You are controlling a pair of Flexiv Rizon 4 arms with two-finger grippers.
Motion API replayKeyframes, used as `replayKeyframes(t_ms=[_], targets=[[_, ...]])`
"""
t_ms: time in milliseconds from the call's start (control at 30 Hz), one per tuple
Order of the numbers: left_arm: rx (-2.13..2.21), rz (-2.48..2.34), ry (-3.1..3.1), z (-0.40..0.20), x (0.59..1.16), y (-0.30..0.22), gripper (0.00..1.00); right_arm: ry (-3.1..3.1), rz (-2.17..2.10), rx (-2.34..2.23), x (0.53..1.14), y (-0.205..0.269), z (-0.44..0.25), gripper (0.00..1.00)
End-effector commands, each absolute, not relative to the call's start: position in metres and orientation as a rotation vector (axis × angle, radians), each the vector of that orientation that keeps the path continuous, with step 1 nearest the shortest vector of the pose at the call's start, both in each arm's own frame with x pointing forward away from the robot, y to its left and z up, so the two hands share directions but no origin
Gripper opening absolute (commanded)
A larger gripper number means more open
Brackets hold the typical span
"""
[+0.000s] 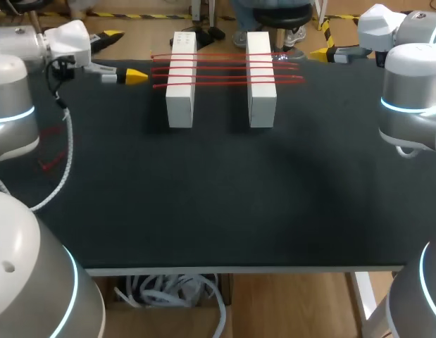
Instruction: Grab the tape and strap the tape.
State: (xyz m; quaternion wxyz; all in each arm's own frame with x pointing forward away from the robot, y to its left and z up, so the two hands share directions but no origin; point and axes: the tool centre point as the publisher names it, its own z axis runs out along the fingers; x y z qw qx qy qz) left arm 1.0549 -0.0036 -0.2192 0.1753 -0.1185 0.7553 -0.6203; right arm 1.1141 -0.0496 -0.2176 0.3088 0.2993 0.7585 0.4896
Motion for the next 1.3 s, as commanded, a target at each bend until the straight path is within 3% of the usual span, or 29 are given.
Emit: replayKeyframes(t_ms=[33,233,267,300,367,400,600,633,767,967,1233,1300], targets=[[-0.202,-1.917,2.036,-0.228,1.057,0.001,1.0,2.006,1.294,0.791,1.114,-0.05,-0.218,1.0],[-0.192,-1.917,2.034,-0.234,1.055,0.0,1.0,2.006,1.294,0.791,1.114,-0.05,-0.218,1.0],[-0.189,-1.914,2.035,-0.235,1.054,-0.001,0.43,2.006,1.294,0.791,1.114,-0.05,-0.218,1.0],[-0.183,-1.914,2.04,-0.237,1.053,-0.001,0.35,2.006,1.294,0.791,1.114,-0.05,-0.218,1.0],[-0.162,-1.915,2.038,-0.24,1.05,-0.002,0.08,2.006,1.294,0.791,1.114,-0.05,-0.218,1.0],[-0.166,-1.9,2.063,-0.243,1.05,-0.003,0.04,2.006,1.294,0.791,1.114,-0.05,-0.218,1.0],[-0.172,-1.899,2.08,-0.253,1.048,-0.005,0.0,2.006,1.294,0.791,1.114,-0.05,-0.218,1.0],[-0.172,-1.899,2.089,-0.255,1.048,-0.006,0.09,2.006,1.294,0.791,1.114,-0.05,-0.218,1.0],[-0.16,-1.903,2.103,-0.261,1.048,-0.009,0.06,2.006,1.294,0.791,1.114,-0.05,-0.218,1.0],[-0.153,-1.914,2.123,-0.27,1.049,-0.011,0.23,2.006,1.294,0.791,1.114,-0.05,-0.218,1.0],[-0.153,-1.924,2.141,-0.278,1.051,-0.015,0.19,2.006,1.294,0.791,1.114,-0.05,-0.218,1.0],[-0.149,-1.93,2.141,-0.279,1.051,-0.016,0.23,2.006,1.294,0.791,1.114,-0.05,-0.218,1.0]])
